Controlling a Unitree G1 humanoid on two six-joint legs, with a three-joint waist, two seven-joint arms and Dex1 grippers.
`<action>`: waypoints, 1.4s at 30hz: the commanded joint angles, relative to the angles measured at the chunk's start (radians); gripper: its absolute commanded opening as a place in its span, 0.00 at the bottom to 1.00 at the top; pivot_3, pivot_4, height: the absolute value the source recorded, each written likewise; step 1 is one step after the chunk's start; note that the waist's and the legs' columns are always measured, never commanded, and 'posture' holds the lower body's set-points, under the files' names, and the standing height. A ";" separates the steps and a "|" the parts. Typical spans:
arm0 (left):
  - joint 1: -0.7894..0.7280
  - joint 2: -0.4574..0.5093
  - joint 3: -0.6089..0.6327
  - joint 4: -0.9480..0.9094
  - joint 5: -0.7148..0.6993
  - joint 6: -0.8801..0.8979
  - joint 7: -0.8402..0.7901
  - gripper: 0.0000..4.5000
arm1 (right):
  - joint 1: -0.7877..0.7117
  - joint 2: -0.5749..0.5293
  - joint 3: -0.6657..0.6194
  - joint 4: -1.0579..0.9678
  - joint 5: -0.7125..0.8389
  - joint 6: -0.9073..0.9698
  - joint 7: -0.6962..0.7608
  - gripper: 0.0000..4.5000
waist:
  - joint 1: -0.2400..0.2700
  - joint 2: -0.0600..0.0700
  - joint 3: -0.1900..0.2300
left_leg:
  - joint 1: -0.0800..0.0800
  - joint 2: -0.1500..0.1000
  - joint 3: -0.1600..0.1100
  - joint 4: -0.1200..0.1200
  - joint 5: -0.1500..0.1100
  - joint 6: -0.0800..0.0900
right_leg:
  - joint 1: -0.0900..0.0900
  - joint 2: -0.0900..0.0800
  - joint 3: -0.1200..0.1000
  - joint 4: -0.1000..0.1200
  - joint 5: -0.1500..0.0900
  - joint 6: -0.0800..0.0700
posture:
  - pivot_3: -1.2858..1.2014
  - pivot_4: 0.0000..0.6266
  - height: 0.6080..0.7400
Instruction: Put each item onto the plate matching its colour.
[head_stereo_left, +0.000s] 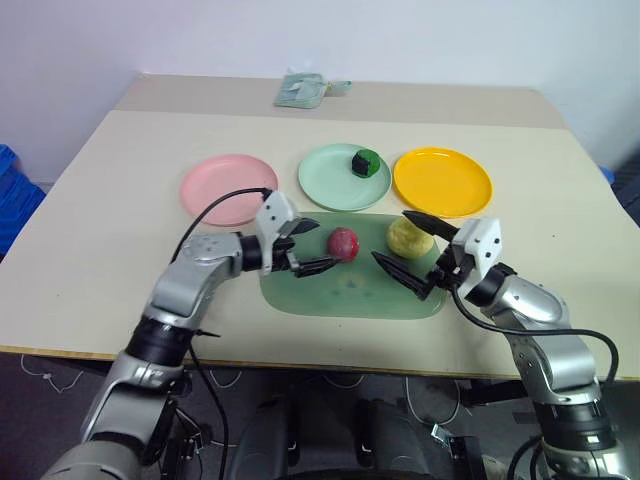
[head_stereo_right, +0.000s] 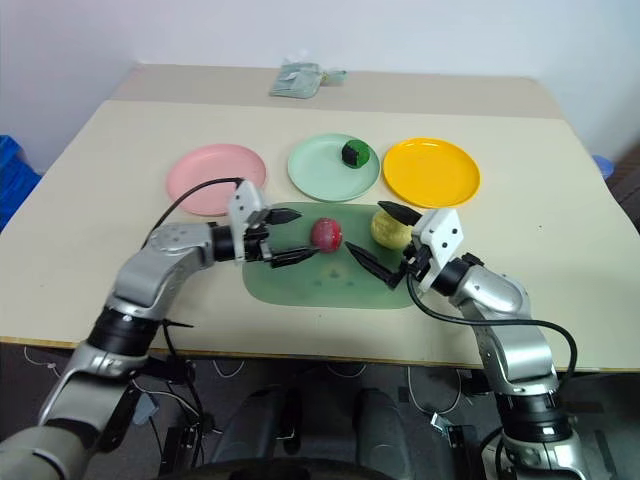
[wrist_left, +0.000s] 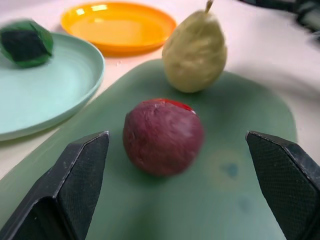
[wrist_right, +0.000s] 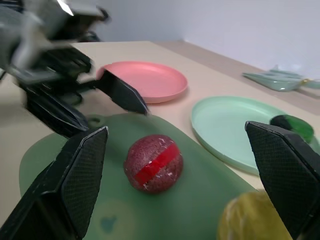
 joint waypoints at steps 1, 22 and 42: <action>-0.069 -0.032 -0.026 0.067 0.042 -0.021 0.002 0.99 | 0.041 -0.016 -0.053 -0.084 0.023 0.001 -0.018 1.00 | -0.001 0.000 0.000 | 0.000 0.000 0.000 0.000 0.000 0.000 | 0.000 0.001 0.000 0.000 0.000 0.000 | 0.52 0.24 1.00; -0.136 -0.065 -0.046 0.198 0.100 -0.071 -0.069 0.99 | 0.586 -0.096 -0.420 -0.385 0.139 0.038 0.010 1.00 | 0.001 -0.001 0.000 | 0.000 0.001 0.002 0.002 -0.001 0.002 | 0.001 0.003 0.001 0.000 0.000 0.001 | 0.52 0.24 1.00; -0.148 -0.114 0.150 0.145 0.052 0.036 0.182 0.46 | 0.501 -0.138 -0.370 -0.373 0.165 0.085 0.021 1.00 | 0.001 -0.001 0.000 | 0.000 0.001 0.001 0.002 -0.001 0.002 | 0.001 0.000 0.001 0.000 0.000 0.001 | 0.52 0.24 1.00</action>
